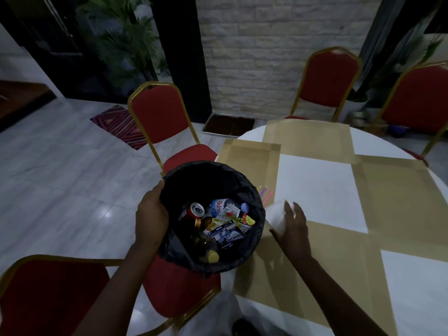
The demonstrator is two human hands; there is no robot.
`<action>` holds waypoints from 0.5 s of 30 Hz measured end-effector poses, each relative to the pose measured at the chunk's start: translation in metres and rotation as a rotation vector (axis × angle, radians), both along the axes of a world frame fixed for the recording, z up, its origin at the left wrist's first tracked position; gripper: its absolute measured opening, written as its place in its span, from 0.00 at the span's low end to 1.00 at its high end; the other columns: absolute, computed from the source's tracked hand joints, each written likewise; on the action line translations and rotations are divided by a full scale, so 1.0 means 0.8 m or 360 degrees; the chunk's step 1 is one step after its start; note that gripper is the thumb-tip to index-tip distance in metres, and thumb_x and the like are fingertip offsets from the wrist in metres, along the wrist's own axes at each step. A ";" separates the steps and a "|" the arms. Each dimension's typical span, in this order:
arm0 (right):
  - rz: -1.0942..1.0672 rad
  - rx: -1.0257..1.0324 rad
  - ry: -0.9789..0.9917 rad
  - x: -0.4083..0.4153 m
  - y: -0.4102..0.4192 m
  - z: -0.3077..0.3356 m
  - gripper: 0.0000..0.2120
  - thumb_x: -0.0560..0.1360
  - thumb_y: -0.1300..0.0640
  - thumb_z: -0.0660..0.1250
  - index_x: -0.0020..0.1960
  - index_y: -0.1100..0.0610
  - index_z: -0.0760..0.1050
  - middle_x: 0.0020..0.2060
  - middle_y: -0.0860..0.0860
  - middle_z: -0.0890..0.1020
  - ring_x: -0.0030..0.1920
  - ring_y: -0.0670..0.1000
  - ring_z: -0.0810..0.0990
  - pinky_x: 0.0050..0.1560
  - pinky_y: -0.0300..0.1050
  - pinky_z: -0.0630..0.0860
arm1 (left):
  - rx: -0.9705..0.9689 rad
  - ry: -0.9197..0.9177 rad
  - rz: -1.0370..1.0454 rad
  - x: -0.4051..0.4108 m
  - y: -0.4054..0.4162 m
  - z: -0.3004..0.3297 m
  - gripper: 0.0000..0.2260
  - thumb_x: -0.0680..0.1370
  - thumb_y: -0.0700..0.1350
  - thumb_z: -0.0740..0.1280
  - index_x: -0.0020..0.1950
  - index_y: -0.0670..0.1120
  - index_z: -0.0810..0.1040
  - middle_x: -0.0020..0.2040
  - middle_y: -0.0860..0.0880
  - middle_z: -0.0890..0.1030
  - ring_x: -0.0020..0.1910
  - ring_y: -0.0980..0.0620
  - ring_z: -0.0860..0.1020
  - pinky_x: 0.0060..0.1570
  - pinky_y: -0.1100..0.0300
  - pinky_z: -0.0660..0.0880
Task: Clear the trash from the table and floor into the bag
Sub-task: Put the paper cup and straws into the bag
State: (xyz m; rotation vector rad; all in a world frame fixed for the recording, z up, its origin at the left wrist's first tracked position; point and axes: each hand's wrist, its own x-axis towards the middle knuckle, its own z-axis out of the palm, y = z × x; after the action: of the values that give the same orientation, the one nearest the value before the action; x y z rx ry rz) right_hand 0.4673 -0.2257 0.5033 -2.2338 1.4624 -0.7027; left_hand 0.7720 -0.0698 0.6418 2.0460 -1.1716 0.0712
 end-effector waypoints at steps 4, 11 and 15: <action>-0.0165 -0.0185 -0.0179 -0.002 -0.006 0.064 0.42 0.66 0.52 0.77 0.72 0.60 0.60 0.69 0.64 0.64 0.68 0.63 0.63 0.61 0.62 0.71 | -0.0021 0.0040 -0.0037 -0.003 -0.012 0.000 0.24 0.77 0.26 0.58 0.71 0.43 0.68 0.58 0.41 0.78 0.54 0.57 0.71 0.56 0.67 0.66; 0.0112 -0.0068 -0.0440 0.022 0.016 0.160 0.43 0.64 0.49 0.78 0.72 0.53 0.59 0.70 0.53 0.61 0.68 0.53 0.64 0.62 0.49 0.70 | -0.0021 -0.0021 -0.0054 -0.007 -0.023 -0.004 0.27 0.75 0.26 0.59 0.71 0.45 0.69 0.62 0.41 0.77 0.59 0.46 0.76 0.59 0.63 0.66; 0.0522 -0.0004 -0.0231 0.060 0.048 0.160 0.43 0.65 0.47 0.76 0.73 0.52 0.58 0.72 0.50 0.60 0.71 0.49 0.58 0.70 0.46 0.62 | -0.0037 0.0010 -0.0077 -0.013 -0.021 -0.002 0.28 0.74 0.25 0.60 0.71 0.45 0.68 0.63 0.40 0.76 0.58 0.46 0.76 0.59 0.62 0.68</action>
State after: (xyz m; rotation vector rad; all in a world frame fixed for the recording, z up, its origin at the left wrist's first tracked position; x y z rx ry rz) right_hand 0.5154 -0.1874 0.6317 -2.2953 0.9954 -0.7383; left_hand 0.7613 -0.0869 0.6399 1.9953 -1.2101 0.0545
